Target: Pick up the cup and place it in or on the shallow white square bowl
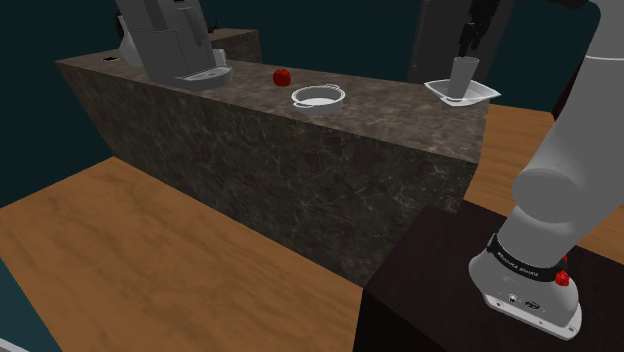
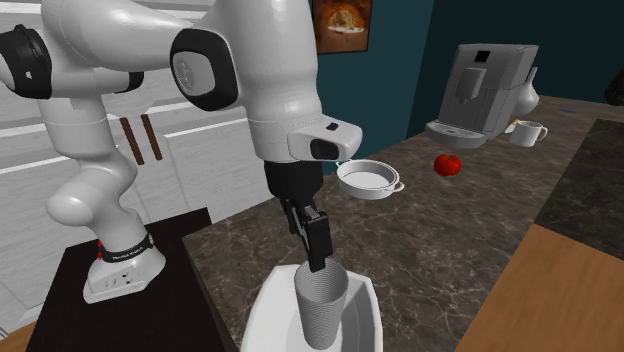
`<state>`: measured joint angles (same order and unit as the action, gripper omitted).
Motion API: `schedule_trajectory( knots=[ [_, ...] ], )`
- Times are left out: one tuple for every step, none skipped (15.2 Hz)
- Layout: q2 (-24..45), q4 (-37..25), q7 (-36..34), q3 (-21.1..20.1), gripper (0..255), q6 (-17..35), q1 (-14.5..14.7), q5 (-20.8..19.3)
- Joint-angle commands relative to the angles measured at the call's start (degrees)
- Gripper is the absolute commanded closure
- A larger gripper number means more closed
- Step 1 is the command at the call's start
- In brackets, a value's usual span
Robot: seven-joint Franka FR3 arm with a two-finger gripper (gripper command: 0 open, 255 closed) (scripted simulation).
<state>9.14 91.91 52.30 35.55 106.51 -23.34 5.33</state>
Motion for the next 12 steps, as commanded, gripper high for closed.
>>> schedule_trajectory(
  knots=[
    [-0.2, -1.7, -0.1, 0.0, 0, -1.9, 0.0, -0.1],
    [-0.3, -3.5, -0.2, 0.1, 0, -3.7, -0.1, -0.2],
    [-0.3, -5.4, -0.2, 0.2, 0, -5.7, -0.2, -0.2],
    [-0.2, -7.1, -0.2, 0.2, 0, -7.2, -0.3, -0.2],
    [-0.2, -7.1, -0.2, 0.2, 0, -7.2, -0.3, -0.2],
    [-0.2, -7.0, -0.2, 0.2, 0, -7.2, -0.2, -0.2],
    [-0.2, -7.1, -0.2, 0.2, 0, -7.2, -0.3, -0.2],
    [-0.2, -7.1, -0.2, 0.2, 0, -7.2, -0.3, -0.2],
    [-0.2, -7.1, -0.2, 0.2, 0, -7.2, -0.3, -0.2],
    [-0.2, -7.1, -0.2, 0.2, 0, -7.2, -0.3, -0.2],
    [-0.2, -7.1, -0.2, 0.2, 0, -7.2, -0.3, -0.2],
    [-0.2, -7.1, -0.2, 0.2, 0, -7.2, -0.3, -0.2]
  ],
)
